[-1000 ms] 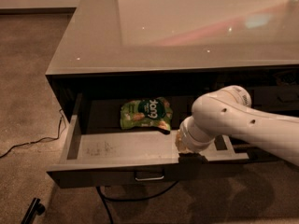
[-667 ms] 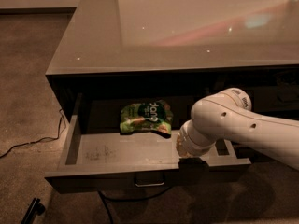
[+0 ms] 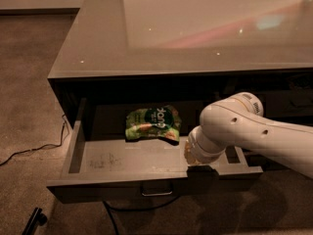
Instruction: Open top drawer
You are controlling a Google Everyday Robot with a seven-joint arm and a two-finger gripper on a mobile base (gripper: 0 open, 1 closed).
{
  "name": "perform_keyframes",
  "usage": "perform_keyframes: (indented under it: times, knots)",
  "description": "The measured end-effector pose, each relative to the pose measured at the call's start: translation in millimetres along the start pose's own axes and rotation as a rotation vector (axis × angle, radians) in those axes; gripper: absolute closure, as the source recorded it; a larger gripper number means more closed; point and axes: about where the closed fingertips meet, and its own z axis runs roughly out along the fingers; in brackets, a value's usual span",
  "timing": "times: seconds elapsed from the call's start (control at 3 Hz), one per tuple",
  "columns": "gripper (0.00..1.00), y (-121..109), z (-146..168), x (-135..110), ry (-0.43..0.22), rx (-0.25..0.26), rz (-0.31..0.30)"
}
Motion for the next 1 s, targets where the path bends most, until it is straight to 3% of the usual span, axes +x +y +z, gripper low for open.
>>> perform_keyframes:
  times: [0.67,1.0]
  knots:
    - [0.12,0.0,0.0,0.0,0.000,0.000,0.000]
    - [0.00,0.0,0.0,0.0,0.000,0.000,0.000]
